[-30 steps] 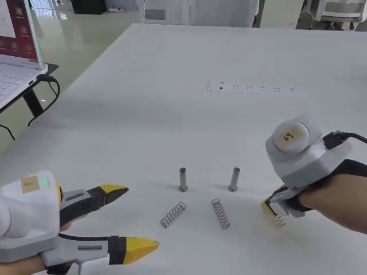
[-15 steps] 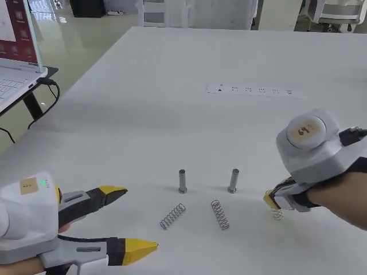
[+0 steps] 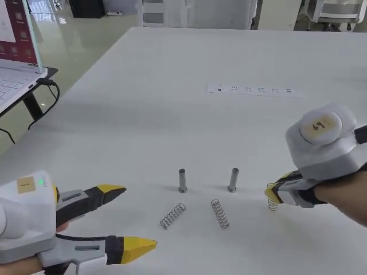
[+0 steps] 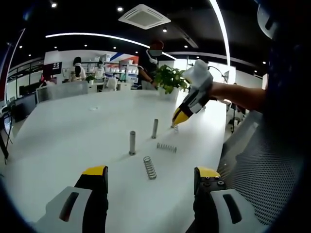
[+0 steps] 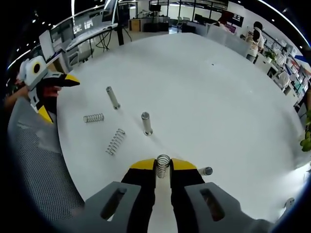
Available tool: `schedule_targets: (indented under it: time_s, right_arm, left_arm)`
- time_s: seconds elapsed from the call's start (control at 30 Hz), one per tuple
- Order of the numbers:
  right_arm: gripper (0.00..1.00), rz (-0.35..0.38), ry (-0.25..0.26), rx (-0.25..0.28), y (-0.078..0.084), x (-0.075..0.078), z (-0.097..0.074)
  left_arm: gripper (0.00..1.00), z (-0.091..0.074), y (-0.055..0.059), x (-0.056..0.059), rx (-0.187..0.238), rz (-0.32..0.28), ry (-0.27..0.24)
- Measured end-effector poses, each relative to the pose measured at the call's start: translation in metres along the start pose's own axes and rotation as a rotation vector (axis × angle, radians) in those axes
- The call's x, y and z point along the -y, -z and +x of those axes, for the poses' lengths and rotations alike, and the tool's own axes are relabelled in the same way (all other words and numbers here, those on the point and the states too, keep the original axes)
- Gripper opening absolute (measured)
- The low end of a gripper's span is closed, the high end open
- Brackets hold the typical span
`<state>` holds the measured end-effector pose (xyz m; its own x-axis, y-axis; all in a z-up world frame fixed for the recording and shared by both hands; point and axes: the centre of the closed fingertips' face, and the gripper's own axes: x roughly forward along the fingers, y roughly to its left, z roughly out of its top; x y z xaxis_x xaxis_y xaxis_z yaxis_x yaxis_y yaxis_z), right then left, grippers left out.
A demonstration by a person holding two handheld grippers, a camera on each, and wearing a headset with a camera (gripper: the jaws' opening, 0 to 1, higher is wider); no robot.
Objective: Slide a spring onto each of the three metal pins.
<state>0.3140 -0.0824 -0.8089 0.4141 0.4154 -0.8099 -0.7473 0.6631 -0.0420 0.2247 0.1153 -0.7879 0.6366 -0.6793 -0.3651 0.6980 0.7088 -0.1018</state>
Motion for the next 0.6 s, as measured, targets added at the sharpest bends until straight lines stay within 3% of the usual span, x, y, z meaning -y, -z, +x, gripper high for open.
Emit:
schedule_targets:
  time_s: [0.6]
  right_arm:
    - [0.08,0.020,0.023,0.219,-0.034,0.008,-0.041]
  left_arm:
    - [0.68,-0.001,-0.001,-0.002,0.004,0.001,-0.009]
